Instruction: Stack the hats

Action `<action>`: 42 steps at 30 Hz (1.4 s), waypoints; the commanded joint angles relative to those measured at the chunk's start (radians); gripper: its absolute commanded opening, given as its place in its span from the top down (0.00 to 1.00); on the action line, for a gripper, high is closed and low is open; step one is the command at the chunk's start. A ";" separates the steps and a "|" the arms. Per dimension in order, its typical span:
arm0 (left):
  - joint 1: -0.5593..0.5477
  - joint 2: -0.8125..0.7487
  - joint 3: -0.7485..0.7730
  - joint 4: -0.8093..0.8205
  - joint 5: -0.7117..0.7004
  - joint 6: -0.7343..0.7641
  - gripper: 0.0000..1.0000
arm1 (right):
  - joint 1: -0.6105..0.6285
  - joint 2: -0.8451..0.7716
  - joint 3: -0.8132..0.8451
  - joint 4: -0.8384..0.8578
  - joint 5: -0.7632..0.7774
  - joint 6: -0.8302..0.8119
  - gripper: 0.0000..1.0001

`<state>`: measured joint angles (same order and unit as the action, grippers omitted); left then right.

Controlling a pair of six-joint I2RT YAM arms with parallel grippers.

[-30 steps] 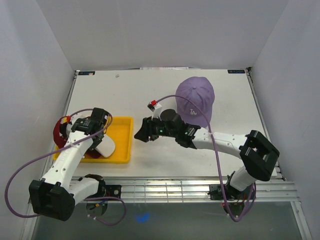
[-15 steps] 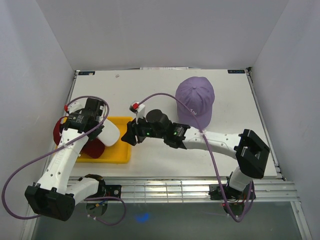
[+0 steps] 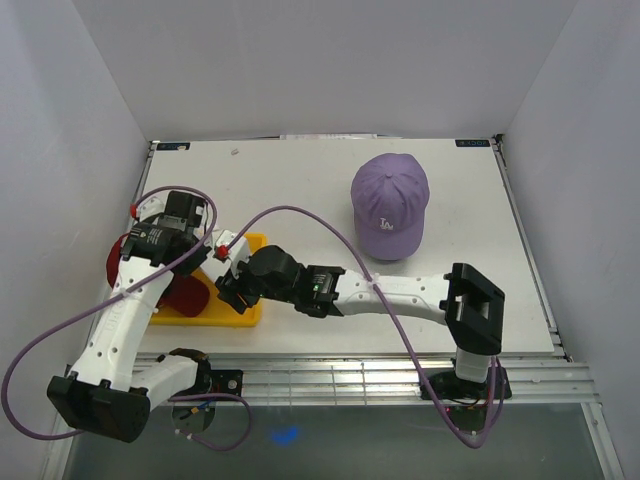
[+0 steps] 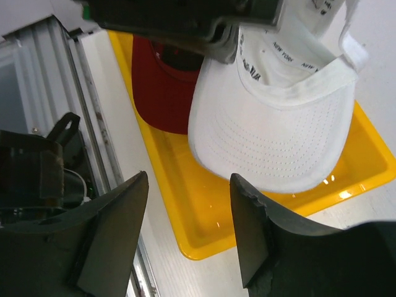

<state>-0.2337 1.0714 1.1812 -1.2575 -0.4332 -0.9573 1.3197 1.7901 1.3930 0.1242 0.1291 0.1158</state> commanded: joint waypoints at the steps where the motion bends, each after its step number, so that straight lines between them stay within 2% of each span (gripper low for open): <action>1: 0.001 -0.036 0.061 0.009 0.022 0.015 1.00 | 0.000 0.015 0.047 0.002 0.076 -0.068 0.38; 19: 0.001 -0.073 0.118 -0.014 0.102 0.026 1.00 | 0.058 0.114 0.138 0.026 0.250 -0.200 0.35; 37: 0.002 -0.102 0.139 -0.026 0.163 0.042 1.00 | 0.064 0.150 0.195 0.049 0.363 -0.323 0.43; 40: 0.001 -0.103 0.152 -0.025 0.171 0.049 1.00 | 0.064 0.150 0.196 0.057 0.376 -0.337 0.55; 41: 0.002 -0.105 0.155 -0.020 0.186 0.052 1.00 | 0.064 0.149 0.196 0.058 0.377 -0.338 0.65; 42: 0.002 -0.103 0.158 -0.014 0.200 0.064 1.00 | 0.064 0.147 0.196 0.058 0.376 -0.338 0.70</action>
<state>-0.2310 0.9920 1.2934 -1.2842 -0.2714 -0.9234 1.3827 1.9350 1.5425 0.1223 0.4667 -0.1978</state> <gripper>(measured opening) 0.030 0.336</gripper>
